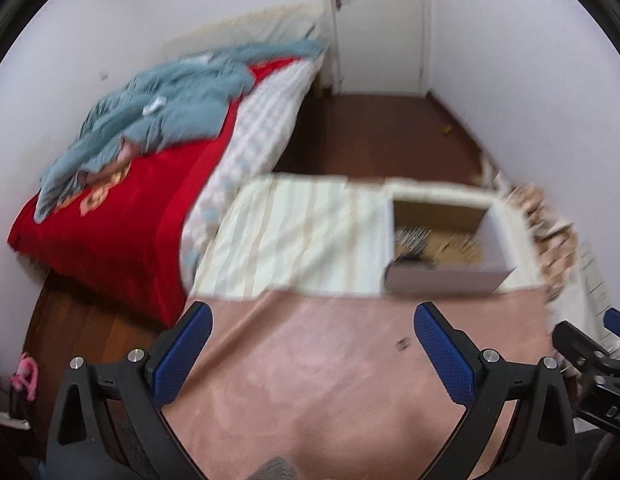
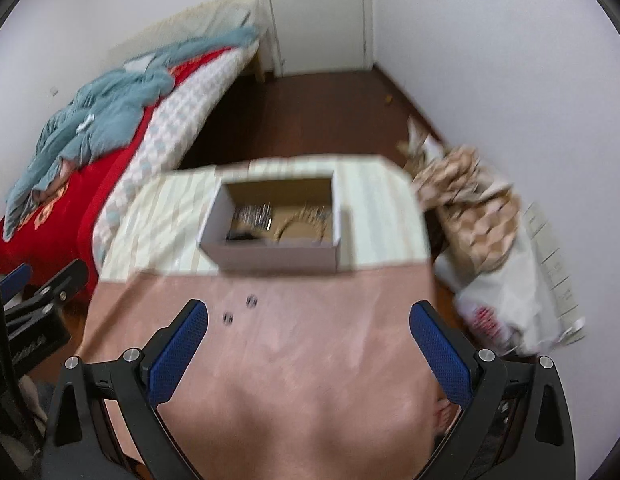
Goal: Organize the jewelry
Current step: 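Grasp a small dark ring on the table with the right gripper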
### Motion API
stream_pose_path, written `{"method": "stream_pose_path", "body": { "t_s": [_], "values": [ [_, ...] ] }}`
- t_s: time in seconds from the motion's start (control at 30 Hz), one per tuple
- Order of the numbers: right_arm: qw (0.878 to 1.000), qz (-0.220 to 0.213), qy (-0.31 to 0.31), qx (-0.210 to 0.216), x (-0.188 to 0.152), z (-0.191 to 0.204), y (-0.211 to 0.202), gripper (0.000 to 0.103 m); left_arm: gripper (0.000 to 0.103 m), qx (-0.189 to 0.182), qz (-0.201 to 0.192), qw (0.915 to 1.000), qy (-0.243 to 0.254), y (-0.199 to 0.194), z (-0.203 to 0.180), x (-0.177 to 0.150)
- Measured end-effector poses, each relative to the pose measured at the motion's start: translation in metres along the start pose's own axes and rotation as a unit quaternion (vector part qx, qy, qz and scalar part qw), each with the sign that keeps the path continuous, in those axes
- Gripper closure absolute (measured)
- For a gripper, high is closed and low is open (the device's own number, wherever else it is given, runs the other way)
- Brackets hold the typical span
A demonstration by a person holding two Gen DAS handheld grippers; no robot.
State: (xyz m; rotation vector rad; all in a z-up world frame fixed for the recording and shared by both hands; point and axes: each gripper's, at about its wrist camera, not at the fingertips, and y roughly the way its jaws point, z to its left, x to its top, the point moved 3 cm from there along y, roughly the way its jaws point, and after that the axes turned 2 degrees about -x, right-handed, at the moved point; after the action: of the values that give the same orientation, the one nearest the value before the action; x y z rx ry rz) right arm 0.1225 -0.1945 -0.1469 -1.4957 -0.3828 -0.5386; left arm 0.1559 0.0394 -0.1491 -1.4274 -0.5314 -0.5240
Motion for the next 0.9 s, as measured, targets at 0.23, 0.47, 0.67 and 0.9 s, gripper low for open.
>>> {"method": "stream_pose_path", "body": {
  "t_s": [0.23, 0.47, 0.67, 0.9],
  "values": [
    [0.998, 0.048, -0.009, 0.050, -0.025, 0.023, 0.107, 0.041, 0.000, 0.072, 0.087, 0.9936, 0.003, 0.090, 0.019, -0.043],
    [0.995, 0.049, -0.055, 0.063, -0.026, 0.057, 0.160, 0.045, 0.000, 0.086, 0.128, 0.9880, 0.000, 0.130, 0.031, -0.055],
    [0.994, 0.036, -0.098, 0.027, -0.021, 0.078, 0.176, 0.083, 0.000, 0.078, 0.145, 0.9863, -0.003, 0.144, 0.036, -0.057],
    [0.997, 0.022, -0.069, 0.033, -0.023, 0.056, 0.155, 0.090, 0.000, 0.037, 0.142, 0.9892, 0.002, 0.139, 0.016, -0.052]
  ]
}}
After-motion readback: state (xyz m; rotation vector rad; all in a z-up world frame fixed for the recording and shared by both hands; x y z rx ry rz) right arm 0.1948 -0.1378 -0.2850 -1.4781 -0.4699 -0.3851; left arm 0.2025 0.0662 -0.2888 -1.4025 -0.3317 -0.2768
